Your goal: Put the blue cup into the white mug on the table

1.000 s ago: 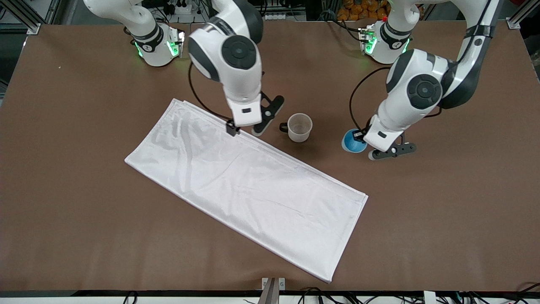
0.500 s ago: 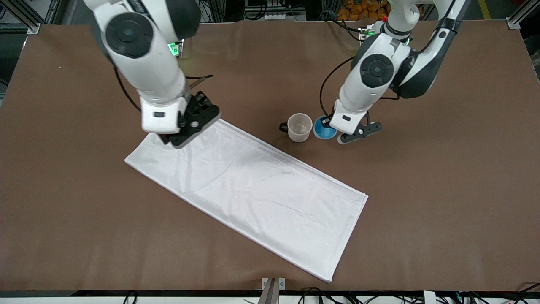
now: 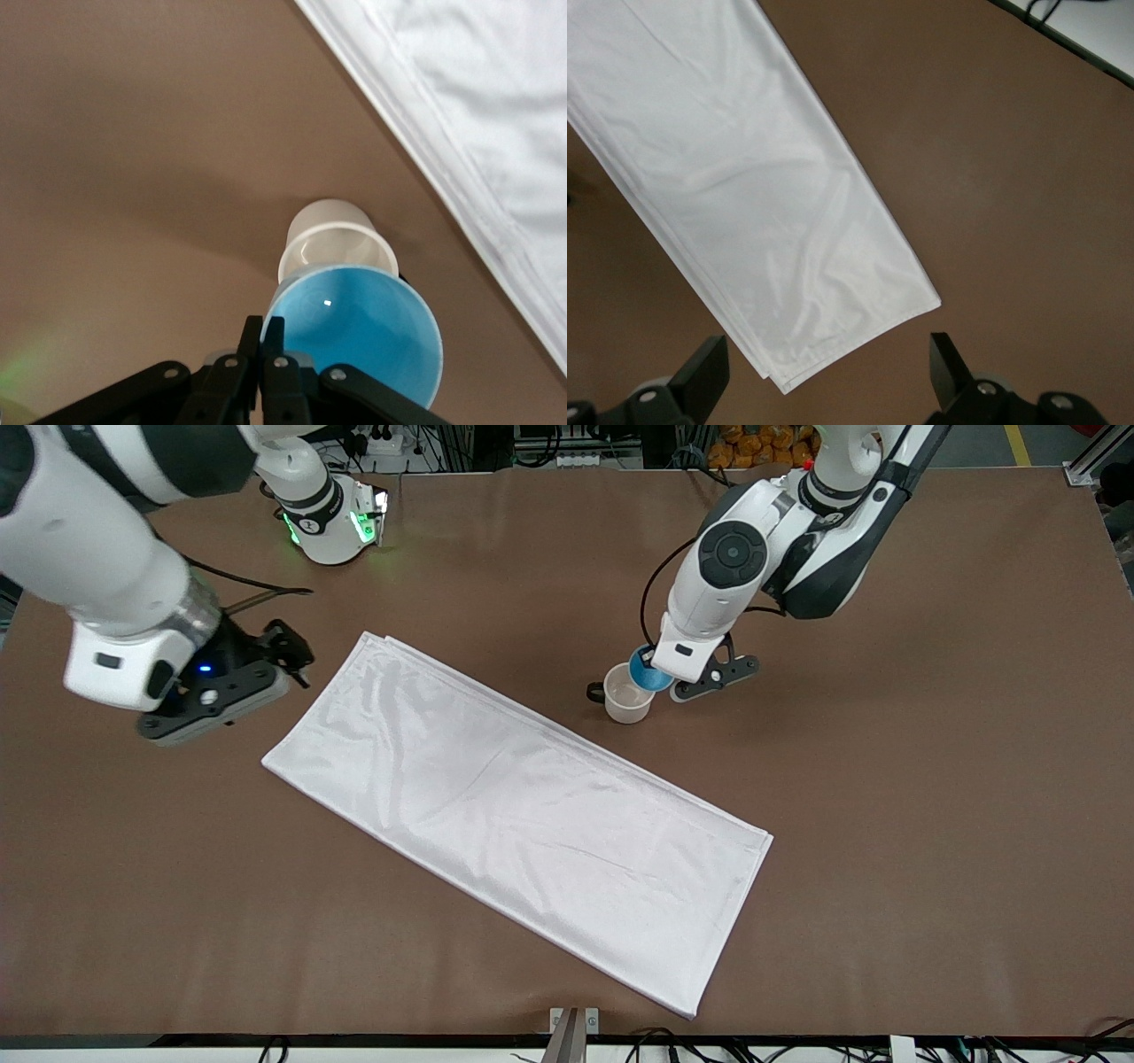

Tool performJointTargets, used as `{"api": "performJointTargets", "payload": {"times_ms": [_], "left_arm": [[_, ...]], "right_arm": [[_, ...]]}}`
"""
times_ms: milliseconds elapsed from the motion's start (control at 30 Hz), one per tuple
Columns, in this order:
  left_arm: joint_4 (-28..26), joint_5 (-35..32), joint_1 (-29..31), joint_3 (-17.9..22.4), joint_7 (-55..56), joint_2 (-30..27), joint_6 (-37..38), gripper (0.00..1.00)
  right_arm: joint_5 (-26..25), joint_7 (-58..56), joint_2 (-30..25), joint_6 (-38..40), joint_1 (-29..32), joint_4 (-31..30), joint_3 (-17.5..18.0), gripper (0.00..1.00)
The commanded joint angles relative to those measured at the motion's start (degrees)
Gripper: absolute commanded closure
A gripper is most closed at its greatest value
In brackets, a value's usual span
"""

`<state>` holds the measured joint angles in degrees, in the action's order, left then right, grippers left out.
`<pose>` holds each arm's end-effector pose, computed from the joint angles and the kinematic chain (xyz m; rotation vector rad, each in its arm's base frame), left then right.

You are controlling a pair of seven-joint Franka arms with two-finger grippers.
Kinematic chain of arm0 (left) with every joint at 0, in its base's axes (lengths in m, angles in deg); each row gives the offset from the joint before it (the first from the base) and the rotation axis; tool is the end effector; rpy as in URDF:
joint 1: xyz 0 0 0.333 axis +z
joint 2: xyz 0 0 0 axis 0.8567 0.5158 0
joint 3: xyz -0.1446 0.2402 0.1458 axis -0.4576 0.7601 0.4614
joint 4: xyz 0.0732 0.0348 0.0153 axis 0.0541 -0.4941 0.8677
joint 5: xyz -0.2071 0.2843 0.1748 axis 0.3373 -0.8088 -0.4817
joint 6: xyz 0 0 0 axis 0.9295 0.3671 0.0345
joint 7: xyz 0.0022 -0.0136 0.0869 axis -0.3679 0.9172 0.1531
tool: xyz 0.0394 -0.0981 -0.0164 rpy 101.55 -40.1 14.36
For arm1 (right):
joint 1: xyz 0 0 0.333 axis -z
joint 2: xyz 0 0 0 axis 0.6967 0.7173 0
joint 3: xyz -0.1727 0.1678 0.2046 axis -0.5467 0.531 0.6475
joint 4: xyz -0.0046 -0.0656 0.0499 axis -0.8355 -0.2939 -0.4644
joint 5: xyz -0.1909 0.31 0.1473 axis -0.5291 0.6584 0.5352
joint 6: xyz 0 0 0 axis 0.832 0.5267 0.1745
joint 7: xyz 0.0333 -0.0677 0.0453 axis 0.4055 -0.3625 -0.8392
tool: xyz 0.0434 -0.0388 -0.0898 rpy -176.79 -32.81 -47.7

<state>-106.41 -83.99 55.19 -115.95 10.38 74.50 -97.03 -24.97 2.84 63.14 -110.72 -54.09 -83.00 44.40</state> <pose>0.4362 -0.3745 0.3720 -3.0758 -0.5494 0.2696 0.5958 0.1620 0.6171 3.0188 0.7325 -0.0357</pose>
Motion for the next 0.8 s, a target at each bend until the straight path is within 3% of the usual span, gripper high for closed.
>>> {"api": "performJointTargets", "payload": {"times_ms": [0, 567, 767], "left_arm": [[-1.72, 1.2, -1.17, -0.78, 2.1, 0.77, -1.61, 1.0], [-3.74, -0.99, -1.52, -0.6, 2.54, 4.11, -7.68, 1.0], [-3.57, -2.84, -1.43, -0.42, 2.63, 6.13, -9.0, 1.0]], "right_arm": [[0.11, 0.11, -1.01, 1.08, 4.29, -0.53, 0.7, 0.0], [-0.32, 0.37, -1.62, 0.72, 8.96, -0.09, 0.44, 0.0], [-0.06, 0.81, -2.85, 0.99, 8.26, -0.09, -3.16, 0.0]]}}
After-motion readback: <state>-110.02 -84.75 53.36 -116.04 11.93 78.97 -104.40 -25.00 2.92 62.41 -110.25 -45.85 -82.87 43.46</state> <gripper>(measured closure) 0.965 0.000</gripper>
